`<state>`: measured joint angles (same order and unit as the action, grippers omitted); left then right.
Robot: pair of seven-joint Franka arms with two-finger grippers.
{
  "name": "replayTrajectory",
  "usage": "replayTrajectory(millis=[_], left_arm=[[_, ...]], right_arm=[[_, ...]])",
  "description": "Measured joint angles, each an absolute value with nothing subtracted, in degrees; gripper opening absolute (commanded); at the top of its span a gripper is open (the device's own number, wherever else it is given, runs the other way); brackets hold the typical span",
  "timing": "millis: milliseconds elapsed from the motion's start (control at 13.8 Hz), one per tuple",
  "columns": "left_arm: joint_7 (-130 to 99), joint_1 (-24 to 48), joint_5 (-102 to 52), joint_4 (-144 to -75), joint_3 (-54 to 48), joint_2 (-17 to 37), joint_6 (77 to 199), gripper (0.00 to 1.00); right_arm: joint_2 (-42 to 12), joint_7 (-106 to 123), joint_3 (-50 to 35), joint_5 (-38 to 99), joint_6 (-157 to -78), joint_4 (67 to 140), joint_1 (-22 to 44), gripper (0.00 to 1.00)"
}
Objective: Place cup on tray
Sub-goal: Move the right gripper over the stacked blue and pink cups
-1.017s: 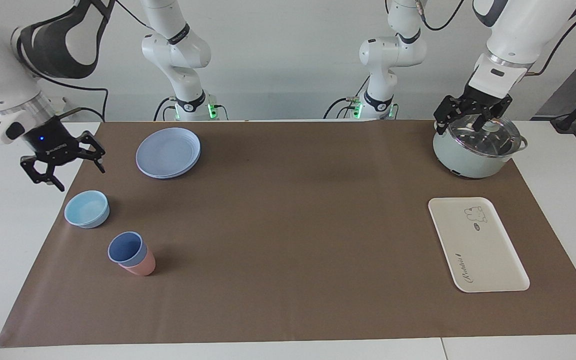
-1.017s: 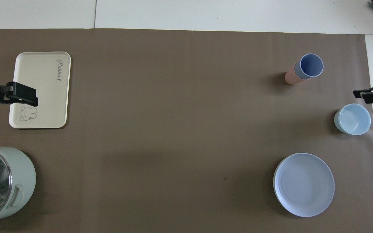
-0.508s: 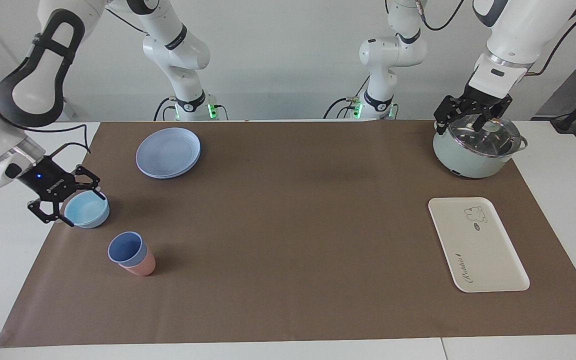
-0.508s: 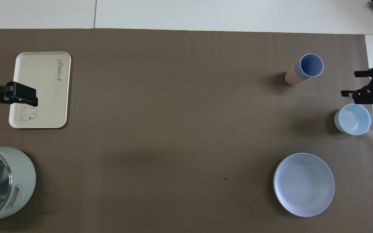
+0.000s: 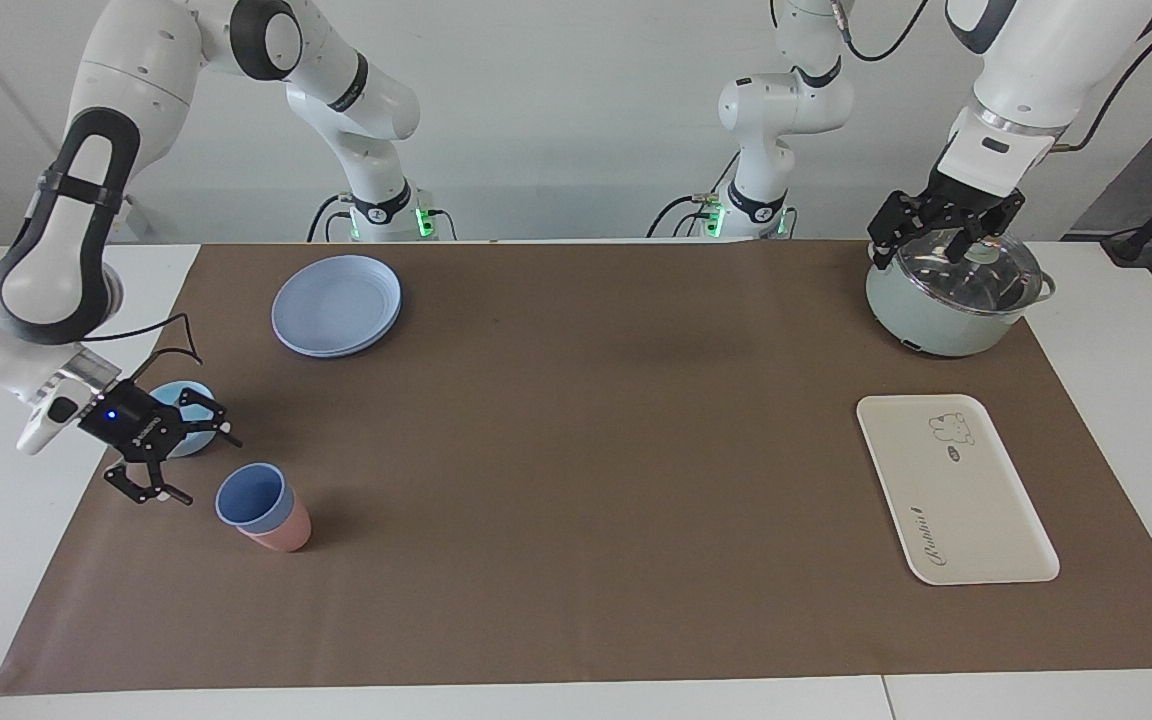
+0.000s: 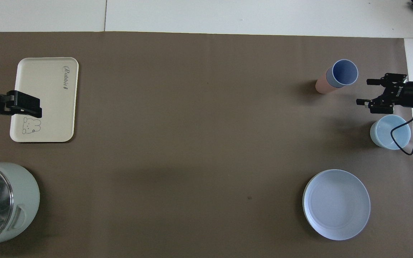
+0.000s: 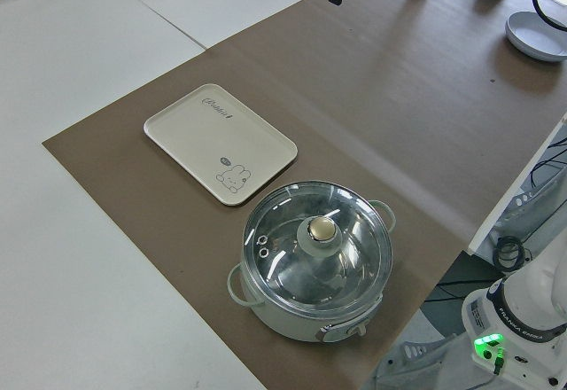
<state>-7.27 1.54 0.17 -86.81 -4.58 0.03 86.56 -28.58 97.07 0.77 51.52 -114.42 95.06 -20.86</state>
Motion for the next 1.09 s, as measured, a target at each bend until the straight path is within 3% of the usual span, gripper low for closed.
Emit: replayTrajectory(millis=[363,1089], left_arm=[[-7.3,1.5,0.2,-86.8,-4.6,0.0,86.5,1.00],[-7.3,1.5,0.2,-86.8,-4.6,0.0,86.5,1.00]], right_arm=[[-31.8,99.3,-1.9,54.9,-114.3,91.9,-21.4,1.00],[-33.0,101.7,-2.5,59.7,-114.5,91.2,-21.4,1.00]])
